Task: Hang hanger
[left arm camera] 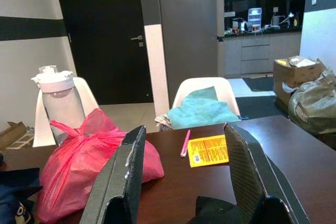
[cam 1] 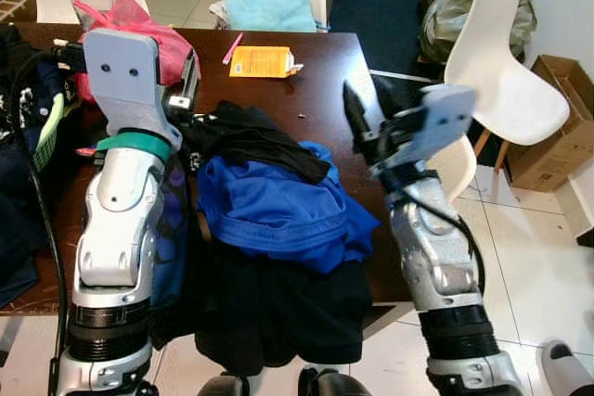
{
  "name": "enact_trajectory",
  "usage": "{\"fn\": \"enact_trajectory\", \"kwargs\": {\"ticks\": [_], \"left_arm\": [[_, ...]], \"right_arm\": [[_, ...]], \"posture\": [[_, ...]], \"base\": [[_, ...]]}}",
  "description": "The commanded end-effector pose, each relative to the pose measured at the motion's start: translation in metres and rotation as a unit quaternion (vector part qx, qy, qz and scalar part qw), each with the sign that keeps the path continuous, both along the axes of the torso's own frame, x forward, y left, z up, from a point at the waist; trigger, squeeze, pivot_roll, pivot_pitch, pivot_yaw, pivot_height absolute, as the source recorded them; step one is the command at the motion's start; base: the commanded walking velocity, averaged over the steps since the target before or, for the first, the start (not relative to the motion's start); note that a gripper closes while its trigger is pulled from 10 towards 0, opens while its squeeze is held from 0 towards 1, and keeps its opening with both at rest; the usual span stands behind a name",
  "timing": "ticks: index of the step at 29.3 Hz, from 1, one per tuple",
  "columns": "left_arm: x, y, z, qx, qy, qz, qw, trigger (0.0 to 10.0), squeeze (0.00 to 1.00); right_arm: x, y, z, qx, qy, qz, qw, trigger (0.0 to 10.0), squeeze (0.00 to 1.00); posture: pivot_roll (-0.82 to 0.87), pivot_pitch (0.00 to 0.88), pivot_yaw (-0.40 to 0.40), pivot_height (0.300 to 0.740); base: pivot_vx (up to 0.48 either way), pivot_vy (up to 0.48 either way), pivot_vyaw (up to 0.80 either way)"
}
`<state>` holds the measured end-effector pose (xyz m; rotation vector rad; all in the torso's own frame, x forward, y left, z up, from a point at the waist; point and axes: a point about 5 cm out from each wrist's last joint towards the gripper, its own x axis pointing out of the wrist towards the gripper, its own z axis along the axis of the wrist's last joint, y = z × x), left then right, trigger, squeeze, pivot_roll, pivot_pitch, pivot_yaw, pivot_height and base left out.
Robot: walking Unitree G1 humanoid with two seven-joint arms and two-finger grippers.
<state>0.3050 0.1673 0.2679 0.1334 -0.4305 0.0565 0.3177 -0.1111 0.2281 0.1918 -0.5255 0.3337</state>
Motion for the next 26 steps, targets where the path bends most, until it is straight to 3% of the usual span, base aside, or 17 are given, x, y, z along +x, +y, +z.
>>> {"fn": "enact_trajectory", "kwargs": {"ticks": [1, 13, 26], "left_arm": [[0.002, 0.0, -0.002, 0.006, 0.005, 0.008, 1.0, 10.0, 0.0], [0.002, 0.013, -0.005, 0.022, 0.002, 0.057, 0.998, 10.0, 0.0], [0.003, 0.015, -0.008, 0.028, -0.001, 0.074, 0.997, 10.0, 0.0]], "right_arm": [[0.0, -0.001, 0.001, 0.003, 0.001, -0.001, 1.0, 10.0, 0.0], [-0.001, 0.003, 0.001, -0.001, 0.0, 0.009, 1.0, 10.0, 0.0], [0.001, 0.004, 0.004, -0.005, 0.002, 0.015, 1.0, 10.0, 0.0]], "posture": [[0.02, 0.06, 0.001, 0.74], [0.04, 0.068, -0.001, 0.74], [0.04, 0.058, -0.011, 0.74]], "base": [[0.0, 0.0, 0.0], [0.0, 0.0, 0.0], [-0.037, 0.0, 0.0]]}}
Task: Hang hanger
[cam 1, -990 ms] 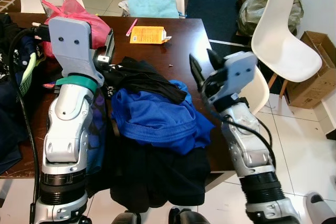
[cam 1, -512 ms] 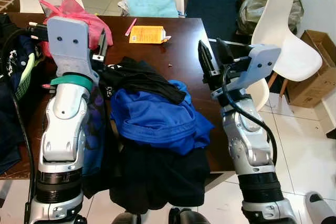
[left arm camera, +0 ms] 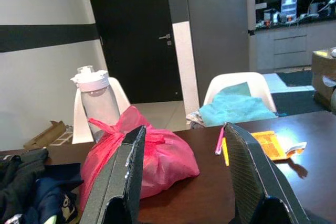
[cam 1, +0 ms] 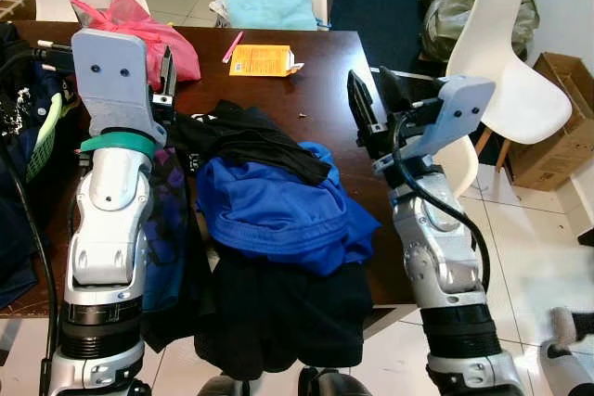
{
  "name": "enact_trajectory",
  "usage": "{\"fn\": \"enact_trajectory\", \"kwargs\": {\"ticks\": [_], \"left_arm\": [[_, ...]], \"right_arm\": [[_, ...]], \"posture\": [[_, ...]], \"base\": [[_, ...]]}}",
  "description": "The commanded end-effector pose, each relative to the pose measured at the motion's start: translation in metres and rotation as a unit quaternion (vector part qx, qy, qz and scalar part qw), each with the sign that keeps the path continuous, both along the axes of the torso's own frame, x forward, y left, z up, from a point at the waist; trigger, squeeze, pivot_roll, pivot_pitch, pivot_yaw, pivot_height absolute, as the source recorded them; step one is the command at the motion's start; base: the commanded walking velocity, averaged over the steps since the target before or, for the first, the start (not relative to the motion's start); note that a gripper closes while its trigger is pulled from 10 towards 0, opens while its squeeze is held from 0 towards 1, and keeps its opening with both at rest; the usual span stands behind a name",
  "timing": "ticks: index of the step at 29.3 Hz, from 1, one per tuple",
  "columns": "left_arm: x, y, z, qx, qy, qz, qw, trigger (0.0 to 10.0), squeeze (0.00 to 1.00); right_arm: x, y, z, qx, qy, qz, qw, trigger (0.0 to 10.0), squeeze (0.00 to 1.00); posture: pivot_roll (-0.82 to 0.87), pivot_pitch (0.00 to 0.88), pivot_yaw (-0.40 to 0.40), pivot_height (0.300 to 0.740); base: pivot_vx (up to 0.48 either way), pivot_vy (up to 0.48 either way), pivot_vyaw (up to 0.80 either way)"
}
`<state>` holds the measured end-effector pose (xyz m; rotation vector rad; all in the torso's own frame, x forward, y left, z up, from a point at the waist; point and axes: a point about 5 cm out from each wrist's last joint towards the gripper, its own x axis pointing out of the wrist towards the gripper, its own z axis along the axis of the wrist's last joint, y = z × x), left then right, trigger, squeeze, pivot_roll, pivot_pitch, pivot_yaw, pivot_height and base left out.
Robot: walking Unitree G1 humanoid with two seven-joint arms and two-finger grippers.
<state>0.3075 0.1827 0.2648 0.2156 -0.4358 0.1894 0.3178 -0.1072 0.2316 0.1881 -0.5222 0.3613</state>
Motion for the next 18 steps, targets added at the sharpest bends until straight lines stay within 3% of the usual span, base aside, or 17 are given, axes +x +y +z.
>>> {"fn": "enact_trajectory", "kwargs": {"ticks": [1, 18], "left_arm": [[0.0007, -0.0004, -0.0051, 0.002, 0.007, 0.003, 1.0, 10.0, 0.0], [0.0014, 0.0002, -0.0079, 0.001, 0.009, 0.007, 1.0, 10.0, 0.0]], "right_arm": [[0.0006, 0.0, 0.0003, 0.0, 0.003, 0.003, 1.0, 10.0, 0.0], [-0.0001, 0.0009, -0.0012, -0.002, 0.009, 0.004, 1.0, 10.0, 0.0]], "posture": [[0.04, 0.058, -0.011, 0.74], [0.03, 0.06, -0.008, 0.74]], "base": [[-0.244, 0.0, 0.0], [-0.398, 0.0, 0.0]]}}
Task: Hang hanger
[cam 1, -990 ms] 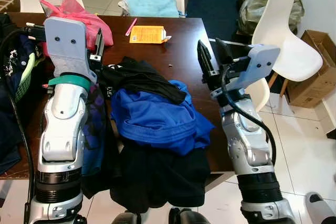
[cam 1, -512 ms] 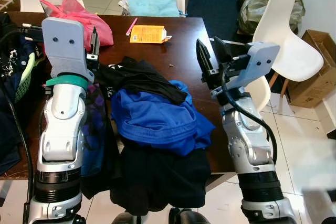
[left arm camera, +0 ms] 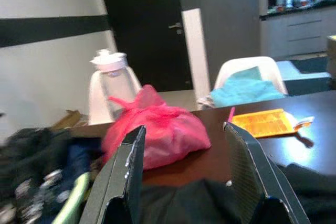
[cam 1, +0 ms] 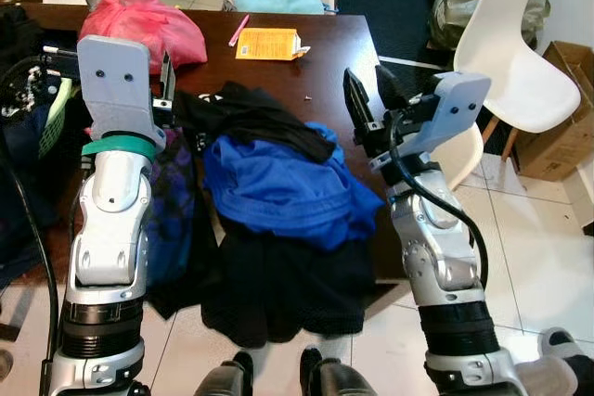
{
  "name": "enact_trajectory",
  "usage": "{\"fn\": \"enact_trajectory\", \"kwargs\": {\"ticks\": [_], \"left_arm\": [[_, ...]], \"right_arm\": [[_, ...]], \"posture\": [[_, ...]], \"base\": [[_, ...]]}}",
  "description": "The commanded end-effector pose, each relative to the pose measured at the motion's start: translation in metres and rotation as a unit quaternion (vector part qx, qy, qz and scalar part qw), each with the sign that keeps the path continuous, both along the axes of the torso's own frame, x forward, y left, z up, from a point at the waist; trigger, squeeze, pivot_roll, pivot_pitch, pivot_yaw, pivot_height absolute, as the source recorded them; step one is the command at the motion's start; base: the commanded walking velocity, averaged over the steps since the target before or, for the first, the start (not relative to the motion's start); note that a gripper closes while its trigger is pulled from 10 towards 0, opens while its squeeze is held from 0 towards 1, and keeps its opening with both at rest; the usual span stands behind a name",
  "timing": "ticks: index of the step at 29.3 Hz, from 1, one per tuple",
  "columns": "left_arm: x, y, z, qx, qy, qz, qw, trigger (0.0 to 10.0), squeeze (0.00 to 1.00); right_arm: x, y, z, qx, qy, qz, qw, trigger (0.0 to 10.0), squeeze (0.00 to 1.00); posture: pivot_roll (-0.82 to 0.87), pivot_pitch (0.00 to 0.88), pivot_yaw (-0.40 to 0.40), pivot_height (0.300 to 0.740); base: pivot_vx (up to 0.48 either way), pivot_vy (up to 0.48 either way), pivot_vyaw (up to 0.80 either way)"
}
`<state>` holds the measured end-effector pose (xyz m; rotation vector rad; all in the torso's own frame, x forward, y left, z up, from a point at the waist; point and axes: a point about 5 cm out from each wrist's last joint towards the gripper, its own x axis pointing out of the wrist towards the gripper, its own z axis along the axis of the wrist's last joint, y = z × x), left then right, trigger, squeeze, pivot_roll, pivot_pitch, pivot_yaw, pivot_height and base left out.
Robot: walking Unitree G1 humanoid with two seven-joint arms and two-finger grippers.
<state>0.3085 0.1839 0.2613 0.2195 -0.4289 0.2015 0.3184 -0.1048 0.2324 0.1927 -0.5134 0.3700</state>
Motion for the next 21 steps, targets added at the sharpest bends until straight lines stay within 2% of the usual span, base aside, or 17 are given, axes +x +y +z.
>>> {"fn": "enact_trajectory", "kwargs": {"ticks": [1, 21], "left_arm": [[0.0004, -0.0011, -0.0044, 0.001, 0.006, 0.0, 1.0, 10.0, 0.0], [0.004, -0.0034, -0.0029, 0.002, 0.003, -0.004, 1.0, 10.0, 0.0]], "right_arm": [[-0.0007, -0.0015, -0.002, -0.002, 0.005, -0.001, 1.0, 10.0, 0.0], [0.0012, -0.001, -0.0042, -0.019, 0.011, 0.0, 1.0, 10.0, 0.0]], "posture": [[0.03, 0.06, -0.008, 0.74], [0.02, 0.04, -0.003, 0.74]], "base": [[-0.469, 0.0, 0.0], [-0.468, 0.0, 0.0]]}}
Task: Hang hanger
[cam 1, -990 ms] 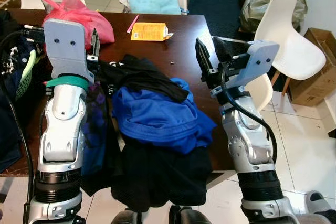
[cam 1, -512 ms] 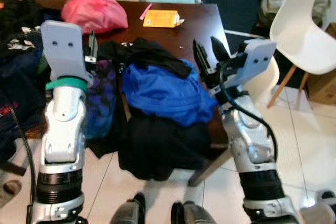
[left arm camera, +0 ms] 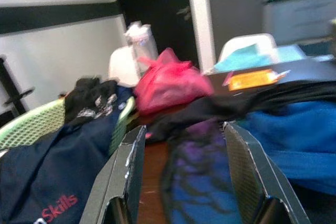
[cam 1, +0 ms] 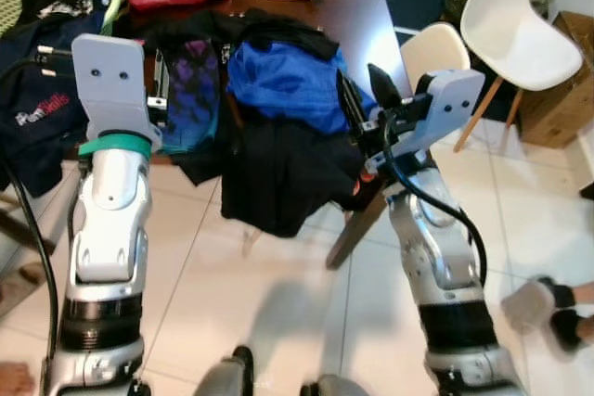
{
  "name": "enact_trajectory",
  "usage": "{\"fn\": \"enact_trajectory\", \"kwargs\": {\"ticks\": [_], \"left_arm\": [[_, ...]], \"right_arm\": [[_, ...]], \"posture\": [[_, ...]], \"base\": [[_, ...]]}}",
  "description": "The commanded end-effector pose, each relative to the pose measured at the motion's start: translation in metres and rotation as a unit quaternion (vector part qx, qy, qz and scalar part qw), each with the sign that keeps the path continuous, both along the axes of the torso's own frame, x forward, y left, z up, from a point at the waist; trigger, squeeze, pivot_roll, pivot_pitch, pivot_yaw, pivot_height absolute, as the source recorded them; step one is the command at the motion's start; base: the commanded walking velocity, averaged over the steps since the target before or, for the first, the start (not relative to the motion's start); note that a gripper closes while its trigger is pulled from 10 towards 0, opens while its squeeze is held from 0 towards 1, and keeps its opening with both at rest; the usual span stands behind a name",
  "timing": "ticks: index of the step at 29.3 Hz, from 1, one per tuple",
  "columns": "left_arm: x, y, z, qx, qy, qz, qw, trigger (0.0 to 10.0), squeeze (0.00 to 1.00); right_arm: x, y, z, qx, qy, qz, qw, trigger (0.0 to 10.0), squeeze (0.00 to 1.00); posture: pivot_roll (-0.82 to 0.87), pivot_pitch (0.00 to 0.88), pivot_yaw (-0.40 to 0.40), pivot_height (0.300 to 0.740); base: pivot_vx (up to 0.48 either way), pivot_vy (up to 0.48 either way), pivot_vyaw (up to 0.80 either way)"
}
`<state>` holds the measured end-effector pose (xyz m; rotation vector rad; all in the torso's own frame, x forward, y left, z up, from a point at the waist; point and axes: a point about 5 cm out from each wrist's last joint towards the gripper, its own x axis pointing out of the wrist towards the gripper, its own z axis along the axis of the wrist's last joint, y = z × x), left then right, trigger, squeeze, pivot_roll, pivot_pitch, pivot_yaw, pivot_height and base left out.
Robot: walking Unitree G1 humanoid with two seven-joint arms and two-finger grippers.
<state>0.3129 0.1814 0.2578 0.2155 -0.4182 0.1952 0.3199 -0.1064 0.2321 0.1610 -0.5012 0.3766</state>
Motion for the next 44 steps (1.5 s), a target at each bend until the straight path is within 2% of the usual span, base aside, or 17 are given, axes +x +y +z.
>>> {"fn": "enact_trajectory", "kwargs": {"ticks": [1, 12, 23, 42, 44], "left_arm": [[-0.0003, -0.0009, 0.0007, 0.004, -0.003, -0.001, 1.0, 10.0, 0.0], [0.0011, -0.0012, 0.0018, 0.005, -0.005, -0.004, 1.0, 10.0, 0.0], [0.0029, -0.0032, 0.0002, -0.001, 0.005, -0.005, 1.0, 10.0, 0.0], [0.0044, -0.0045, -0.0009, -0.011, 0.012, -0.008, 1.0, 10.0, 0.0], [0.0044, -0.0044, -0.0007, -0.011, 0.012, -0.008, 1.0, 10.0, 0.0]], "right_arm": [[-0.0004, 0.0007, -0.004, -0.002, 0.008, 0.0, 1.0, 10.0, 0.0], [-0.0005, 0.0016, -0.0048, -0.004, 0.008, 0.001, 1.0, 10.0, 0.0], [-0.0006, 0.0022, -0.0072, -0.018, 0.013, 0.001, 1.0, 10.0, 0.0], [-0.0011, 0.0033, -0.0087, -0.027, 0.017, 0.006, 0.999, 10.0, 0.0], [-0.0011, 0.0036, -0.0087, -0.026, 0.017, 0.007, 0.999, 10.0, 0.0]], "posture": [[0.02, 0.038, -0.001, 0.74], [0.02, 0.038, 0.003, 0.74], [0.02, 0.04, 0.007, 0.74], [0.02, 0.045, 0.007, 0.74], [0.02, 0.045, 0.007, 0.74]], "base": [[-0.454, 0.0, 0.0], [-0.405, 0.0, 0.0], [0.0, 0.0, 0.0], [0.0, 0.0, 0.78], [0.0, 0.0, 0.0]]}}
